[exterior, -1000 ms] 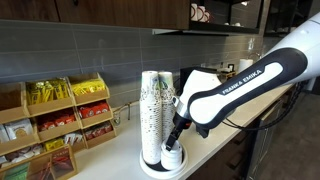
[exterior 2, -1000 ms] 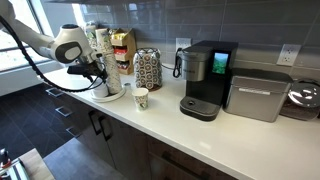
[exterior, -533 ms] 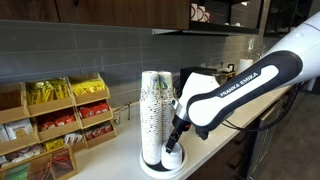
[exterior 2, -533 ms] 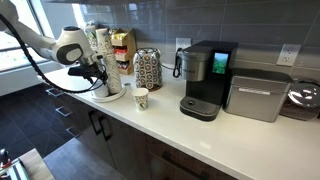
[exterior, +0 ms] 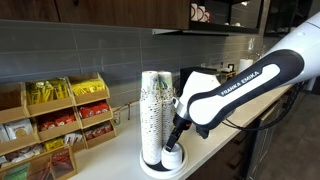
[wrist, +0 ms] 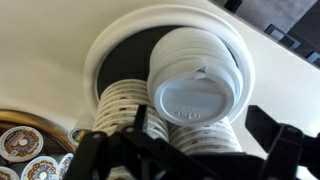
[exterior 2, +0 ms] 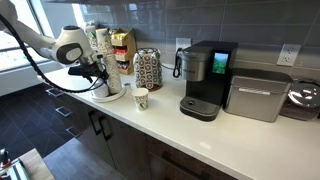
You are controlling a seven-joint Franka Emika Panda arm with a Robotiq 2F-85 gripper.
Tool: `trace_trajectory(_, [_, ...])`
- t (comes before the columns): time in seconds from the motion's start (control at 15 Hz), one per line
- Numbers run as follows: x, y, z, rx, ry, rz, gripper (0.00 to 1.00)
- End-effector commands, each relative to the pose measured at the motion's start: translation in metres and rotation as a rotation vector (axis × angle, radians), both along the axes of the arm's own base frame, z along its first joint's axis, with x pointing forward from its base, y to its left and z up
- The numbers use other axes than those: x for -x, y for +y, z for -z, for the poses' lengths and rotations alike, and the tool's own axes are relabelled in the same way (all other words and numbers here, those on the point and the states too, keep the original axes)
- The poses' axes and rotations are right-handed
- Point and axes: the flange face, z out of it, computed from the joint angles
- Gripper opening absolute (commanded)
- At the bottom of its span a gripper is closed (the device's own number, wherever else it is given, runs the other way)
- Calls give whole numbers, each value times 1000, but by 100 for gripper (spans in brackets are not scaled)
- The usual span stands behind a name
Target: Put the white lid on the pile of lids on the tray
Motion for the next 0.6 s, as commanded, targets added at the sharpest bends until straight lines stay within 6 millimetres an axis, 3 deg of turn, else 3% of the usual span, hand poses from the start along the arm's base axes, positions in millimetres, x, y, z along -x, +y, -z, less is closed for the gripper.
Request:
trace_trajectory(0.0, [15, -15, -8, 12, 5, -18, 100])
trace_trajectory(0.53, [60, -58, -25, -10, -60, -119, 100])
